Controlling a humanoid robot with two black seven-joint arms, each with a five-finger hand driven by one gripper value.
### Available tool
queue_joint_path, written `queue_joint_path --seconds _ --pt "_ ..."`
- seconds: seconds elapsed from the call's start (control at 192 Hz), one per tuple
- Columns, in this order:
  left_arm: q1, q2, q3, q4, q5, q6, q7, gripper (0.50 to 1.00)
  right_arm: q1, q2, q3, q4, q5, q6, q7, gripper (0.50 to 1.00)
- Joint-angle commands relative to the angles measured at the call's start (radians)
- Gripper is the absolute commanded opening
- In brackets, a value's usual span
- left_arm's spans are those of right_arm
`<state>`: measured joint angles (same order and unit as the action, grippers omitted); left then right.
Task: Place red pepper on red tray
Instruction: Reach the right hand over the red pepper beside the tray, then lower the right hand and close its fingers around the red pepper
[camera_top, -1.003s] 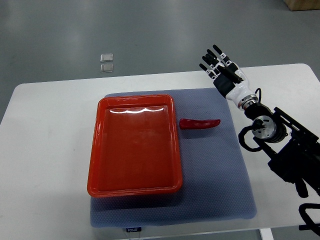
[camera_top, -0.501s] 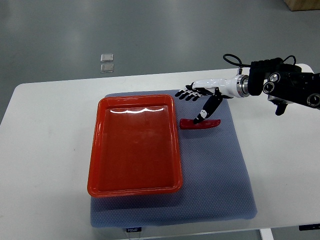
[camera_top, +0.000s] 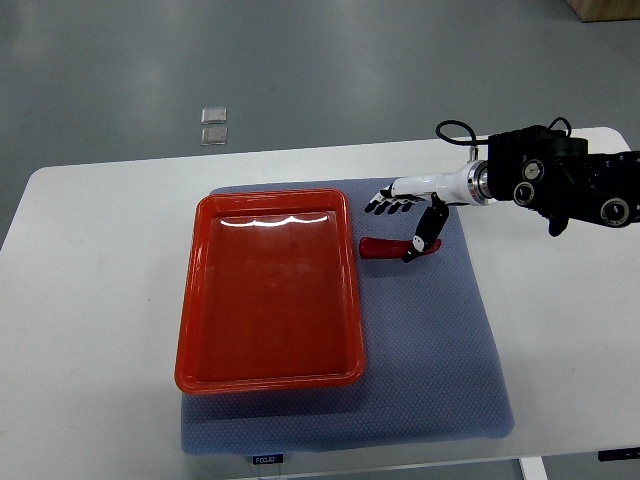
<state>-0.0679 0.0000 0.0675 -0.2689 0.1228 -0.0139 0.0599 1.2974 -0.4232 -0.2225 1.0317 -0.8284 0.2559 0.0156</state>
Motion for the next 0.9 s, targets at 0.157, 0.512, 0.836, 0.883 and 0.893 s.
queue_joint_path --seconds 0.157,0.512,0.836,0.883,0.893 --pt "0.000 0.000 0.002 0.004 0.001 0.000 0.000 1.000 -0.027 0.027 -0.005 -0.021 -0.034 -0.032 0.000 0.909" --pt "0.000 0.000 0.002 0.005 0.000 0.000 0.000 1.000 -0.073 0.058 -0.032 -0.058 -0.075 -0.096 0.003 0.864" --pt "0.000 0.000 0.002 0.005 0.000 0.002 0.000 1.000 -0.087 0.063 -0.032 -0.058 -0.078 -0.115 0.007 0.797" --pt "0.000 0.000 0.002 0.005 0.000 0.000 0.000 1.000 -0.087 0.064 -0.034 -0.058 -0.080 -0.119 0.007 0.780" --pt "0.000 0.000 0.002 0.005 0.000 0.000 0.000 1.000 -0.087 0.064 -0.034 -0.058 -0.080 -0.119 0.007 0.770"
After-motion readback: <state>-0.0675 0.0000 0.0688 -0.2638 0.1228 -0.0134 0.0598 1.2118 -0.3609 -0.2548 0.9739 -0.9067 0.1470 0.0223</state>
